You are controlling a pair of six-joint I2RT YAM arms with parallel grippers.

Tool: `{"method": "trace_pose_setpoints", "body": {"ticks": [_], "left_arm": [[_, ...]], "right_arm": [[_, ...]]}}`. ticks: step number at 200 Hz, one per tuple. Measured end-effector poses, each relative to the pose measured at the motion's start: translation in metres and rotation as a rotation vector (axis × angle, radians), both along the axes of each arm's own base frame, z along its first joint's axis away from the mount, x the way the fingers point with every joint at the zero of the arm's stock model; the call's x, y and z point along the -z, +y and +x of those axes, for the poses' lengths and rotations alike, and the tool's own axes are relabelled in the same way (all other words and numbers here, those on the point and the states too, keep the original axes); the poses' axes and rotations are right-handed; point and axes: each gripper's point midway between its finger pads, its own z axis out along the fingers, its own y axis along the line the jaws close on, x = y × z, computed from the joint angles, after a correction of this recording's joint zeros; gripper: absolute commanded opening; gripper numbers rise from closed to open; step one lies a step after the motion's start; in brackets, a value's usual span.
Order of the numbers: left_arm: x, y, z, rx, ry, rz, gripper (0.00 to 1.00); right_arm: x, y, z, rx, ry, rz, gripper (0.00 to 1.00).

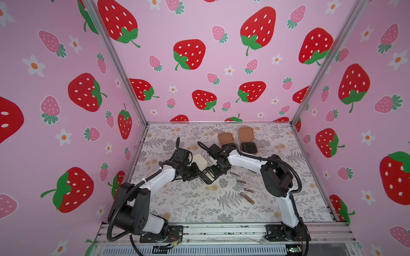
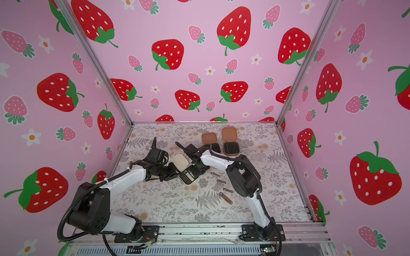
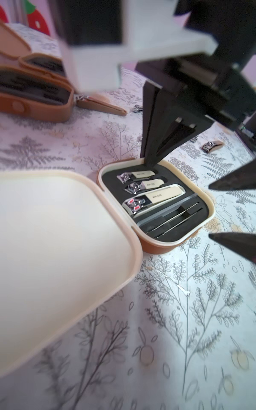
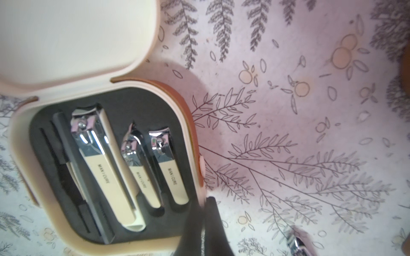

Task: Organize nail clipper sets
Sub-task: Pick up the storage box at the center of the board, then place the storage box at the center of the board.

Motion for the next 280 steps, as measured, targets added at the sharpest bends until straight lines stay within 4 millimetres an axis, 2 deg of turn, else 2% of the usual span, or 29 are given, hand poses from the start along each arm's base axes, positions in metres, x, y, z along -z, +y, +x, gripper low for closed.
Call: {"method": "trace_pose_setpoints", "body": {"ticks": [28, 49, 64, 79, 106, 128, 176, 205, 238, 280], "left_arm": [[-0.033, 0.012, -0.002, 0.004, -0.1, 0.032, 0.75], [-0.053, 0.027, -0.003, -0.023, -0.166, 0.031, 0.78], [-0.06, 0.037, -0.003, -0.049, -0.199, 0.008, 0.79], [-0.057, 0.043, -0.005, -0.065, -0.215, -0.023, 0.8], [-0.033, 0.04, -0.02, -0.066, -0.183, -0.074, 0.81], [-0.022, 0.039, -0.027, -0.074, -0.17, -0.095, 0.81], [-0.033, 0.04, -0.016, -0.096, -0.26, -0.111, 0.81], [-0.026, 0.043, -0.014, -0.116, -0.274, -0.099, 0.81], [-0.025, 0.048, -0.013, -0.14, -0.3, -0.089, 0.8], [-0.043, 0.053, -0.014, -0.16, -0.389, -0.085, 0.79]], "right_arm": [[0.0, -0.003, 0.006, -0.042, -0.013, -0.006, 0.0], [-0.003, -0.004, 0.011, -0.108, -0.019, 0.01, 0.0], [-0.009, -0.006, 0.013, -0.171, -0.018, 0.043, 0.0], [-0.02, -0.007, 0.012, -0.232, -0.019, 0.078, 0.0], [-0.045, -0.003, 0.013, -0.325, -0.05, 0.142, 0.0], [-0.052, 0.002, 0.008, -0.386, -0.052, 0.173, 0.0], [-0.052, 0.01, -0.007, -0.49, -0.035, 0.193, 0.0], [-0.052, 0.019, -0.016, -0.558, -0.035, 0.185, 0.0], [-0.046, 0.032, -0.005, -0.604, -0.064, 0.139, 0.0], [-0.027, 0.046, 0.013, -0.639, -0.082, 0.086, 0.0]]}}
